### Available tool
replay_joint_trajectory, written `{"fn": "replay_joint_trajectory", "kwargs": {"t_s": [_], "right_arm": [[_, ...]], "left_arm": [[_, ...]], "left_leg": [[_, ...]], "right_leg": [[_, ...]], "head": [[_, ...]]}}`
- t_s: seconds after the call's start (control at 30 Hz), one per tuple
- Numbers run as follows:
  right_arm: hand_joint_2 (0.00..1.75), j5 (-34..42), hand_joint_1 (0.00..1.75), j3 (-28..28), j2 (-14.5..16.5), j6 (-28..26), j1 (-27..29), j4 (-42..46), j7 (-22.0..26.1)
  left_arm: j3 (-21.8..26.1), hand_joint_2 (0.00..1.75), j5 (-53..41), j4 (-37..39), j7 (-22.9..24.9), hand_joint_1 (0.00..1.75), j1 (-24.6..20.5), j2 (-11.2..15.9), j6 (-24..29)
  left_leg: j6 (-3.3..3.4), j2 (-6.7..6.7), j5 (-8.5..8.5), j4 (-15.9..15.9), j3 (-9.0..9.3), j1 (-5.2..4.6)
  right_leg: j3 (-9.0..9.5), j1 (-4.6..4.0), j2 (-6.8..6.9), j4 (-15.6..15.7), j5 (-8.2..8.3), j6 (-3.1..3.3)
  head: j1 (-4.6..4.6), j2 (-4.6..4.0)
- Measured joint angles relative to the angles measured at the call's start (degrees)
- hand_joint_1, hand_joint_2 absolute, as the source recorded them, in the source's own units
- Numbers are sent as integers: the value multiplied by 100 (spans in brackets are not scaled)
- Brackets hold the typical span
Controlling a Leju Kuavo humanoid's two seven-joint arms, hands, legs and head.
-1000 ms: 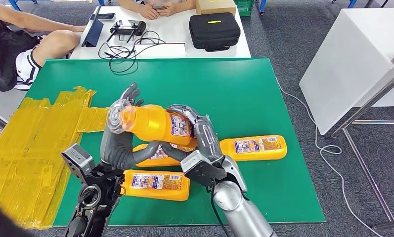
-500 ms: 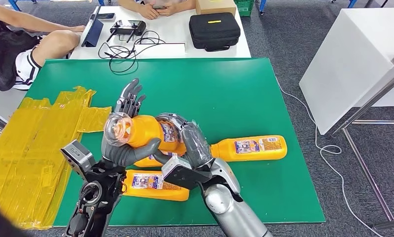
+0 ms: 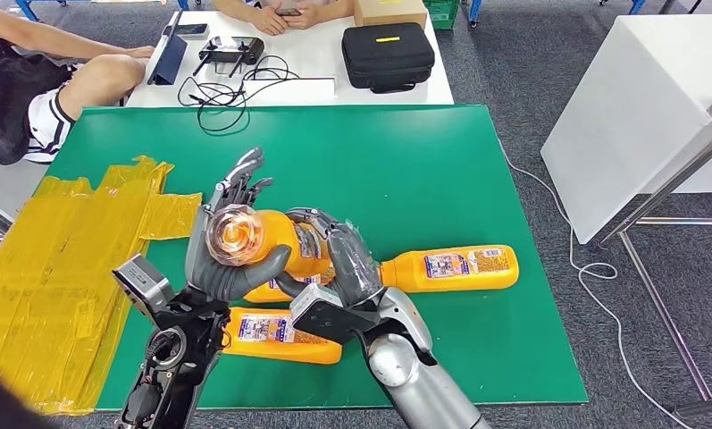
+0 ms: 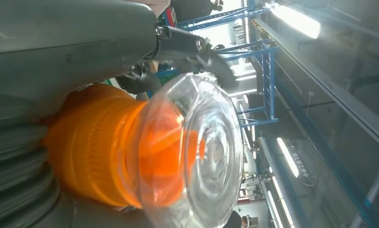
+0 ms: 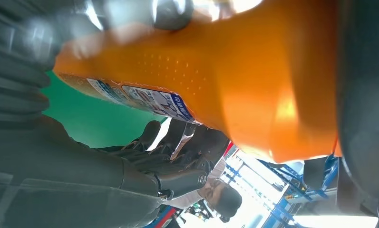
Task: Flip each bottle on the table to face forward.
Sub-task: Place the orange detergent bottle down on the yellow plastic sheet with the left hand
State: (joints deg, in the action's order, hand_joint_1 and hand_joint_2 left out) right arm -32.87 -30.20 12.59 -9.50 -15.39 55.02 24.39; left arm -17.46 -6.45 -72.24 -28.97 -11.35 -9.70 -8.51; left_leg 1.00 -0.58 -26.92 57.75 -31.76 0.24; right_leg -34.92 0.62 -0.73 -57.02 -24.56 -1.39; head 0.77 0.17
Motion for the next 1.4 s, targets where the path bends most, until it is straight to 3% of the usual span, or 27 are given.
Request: {"fn": "replay_joint_trajectory", "kwargs": {"t_s": [0.87, 0.9, 1.0, 1.03, 1.4], "right_arm": [[175, 162, 175, 75, -2, -83, 84, -4, 153], [175, 164, 156, 83, -2, -91, 93, -4, 157], [175, 169, 26, 113, -2, -145, 147, 37, 179], [175, 170, 0, 122, -2, -172, 180, 84, 195], [175, 346, 0, 187, -203, -580, 525, 1154, 375]], "left_arm": [[-2, 175, -25, 115, -78, 175, -22, -2, -29], [-1, 175, -24, 124, -82, 175, -25, -4, -31], [3, 175, -11, 149, -106, 175, -31, -13, -33], [4, 175, -7, 155, -115, 175, -33, -13, -27], [93, 175, 48, 108, -163, 175, 46, -13, 8]], "left_leg": [[0, 0, 0, 0, 0, 0], [0, 0, 0, 0, 0, 0], [0, 0, 0, 0, 0, 0], [0, 0, 0, 0, 0, 0], [0, 2, 0, 0, 0, -1]], "right_leg": [[0, 0, 0, 0, 0, 0], [0, 0, 0, 0, 0, 0], [0, 0, 0, 0, 0, 0], [0, 0, 0, 0, 0, 0], [0, 1, -1, 0, 0, 0]], "head": [[0, 0], [0, 0], [0, 0], [0, 0], [0, 0]]}}
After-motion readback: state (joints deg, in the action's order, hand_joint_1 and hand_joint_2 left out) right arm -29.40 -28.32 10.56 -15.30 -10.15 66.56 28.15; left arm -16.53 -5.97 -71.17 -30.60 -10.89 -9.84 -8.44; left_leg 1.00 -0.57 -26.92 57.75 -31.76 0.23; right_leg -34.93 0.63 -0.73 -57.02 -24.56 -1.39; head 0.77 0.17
